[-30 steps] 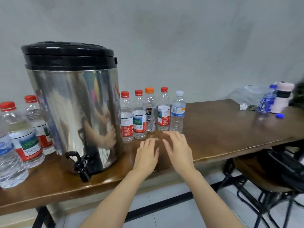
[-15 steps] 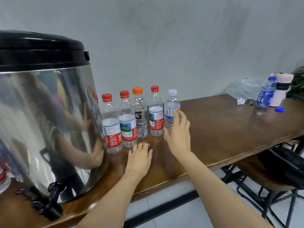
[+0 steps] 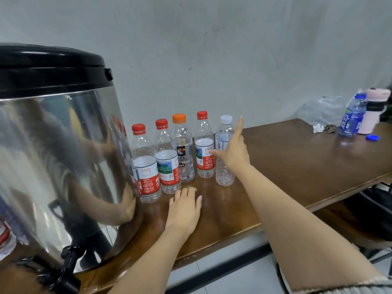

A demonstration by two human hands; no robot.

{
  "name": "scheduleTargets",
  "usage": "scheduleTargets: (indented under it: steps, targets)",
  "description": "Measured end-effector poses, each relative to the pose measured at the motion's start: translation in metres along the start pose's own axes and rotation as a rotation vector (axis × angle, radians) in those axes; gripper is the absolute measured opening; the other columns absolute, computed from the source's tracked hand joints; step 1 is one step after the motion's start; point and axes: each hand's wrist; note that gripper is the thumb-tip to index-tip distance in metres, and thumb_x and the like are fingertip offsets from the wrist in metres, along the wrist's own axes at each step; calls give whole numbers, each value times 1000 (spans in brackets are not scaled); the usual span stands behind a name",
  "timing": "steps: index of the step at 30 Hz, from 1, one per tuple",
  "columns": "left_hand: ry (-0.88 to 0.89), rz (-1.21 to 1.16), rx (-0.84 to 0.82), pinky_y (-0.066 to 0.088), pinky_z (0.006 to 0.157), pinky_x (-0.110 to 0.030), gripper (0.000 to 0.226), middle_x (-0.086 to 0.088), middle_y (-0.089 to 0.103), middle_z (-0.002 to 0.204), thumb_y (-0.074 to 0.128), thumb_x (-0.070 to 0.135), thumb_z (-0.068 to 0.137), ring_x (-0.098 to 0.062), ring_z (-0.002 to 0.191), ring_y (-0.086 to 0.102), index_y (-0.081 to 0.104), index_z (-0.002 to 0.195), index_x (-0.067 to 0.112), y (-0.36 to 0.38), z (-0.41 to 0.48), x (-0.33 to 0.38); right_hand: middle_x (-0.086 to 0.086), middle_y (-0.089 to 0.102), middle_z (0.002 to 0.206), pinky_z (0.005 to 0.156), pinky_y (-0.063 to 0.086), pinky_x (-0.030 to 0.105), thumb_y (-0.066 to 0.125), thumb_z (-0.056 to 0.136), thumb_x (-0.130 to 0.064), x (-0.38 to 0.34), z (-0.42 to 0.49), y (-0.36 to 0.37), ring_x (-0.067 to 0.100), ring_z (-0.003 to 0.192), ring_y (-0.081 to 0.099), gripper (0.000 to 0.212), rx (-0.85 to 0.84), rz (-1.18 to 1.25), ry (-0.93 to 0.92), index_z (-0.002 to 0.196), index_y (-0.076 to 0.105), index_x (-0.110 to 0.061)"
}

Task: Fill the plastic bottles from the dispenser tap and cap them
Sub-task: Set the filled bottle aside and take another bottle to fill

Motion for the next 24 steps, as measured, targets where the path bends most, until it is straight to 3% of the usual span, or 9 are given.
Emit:
scheduleTargets:
  steps: [10, 19, 24]
  targets:
    - [-3, 17, -5, 27, 114, -36, 41, 2, 44, 147, 28, 39, 107, -18, 137, 34, 40, 142, 22, -1, 0, 0, 13, 36, 151, 98, 43, 45, 77, 85, -24, -7, -11, -4, 33, 132, 46, 111, 41, 75, 8, 156, -9, -24]
    - [15, 12, 17, 31, 111, -36, 40, 4, 49, 143, 30, 36, 107, -17, 132, 40, 43, 142, 22, -11, -15, 7, 5, 37, 152, 100, 44, 40, 76, 85, -29, -36, -63, -34, 26, 135, 43, 94, 62, 105, -134, 154, 12, -23]
    - [-107, -386, 233, 41, 103, -40, 29, 0, 58, 130, 41, 29, 105, -20, 122, 50, 55, 129, 19, -36, -47, 18, -1, 41, 149, 98, 43, 33, 78, 83, -30, -56, -105, -61, 19, 131, 46, 86, 104, 224, -209, 149, 25, -22]
Point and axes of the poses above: each hand's wrist, its own z-axis towards the middle knuckle, its own y-axis out of the palm, x = y × z
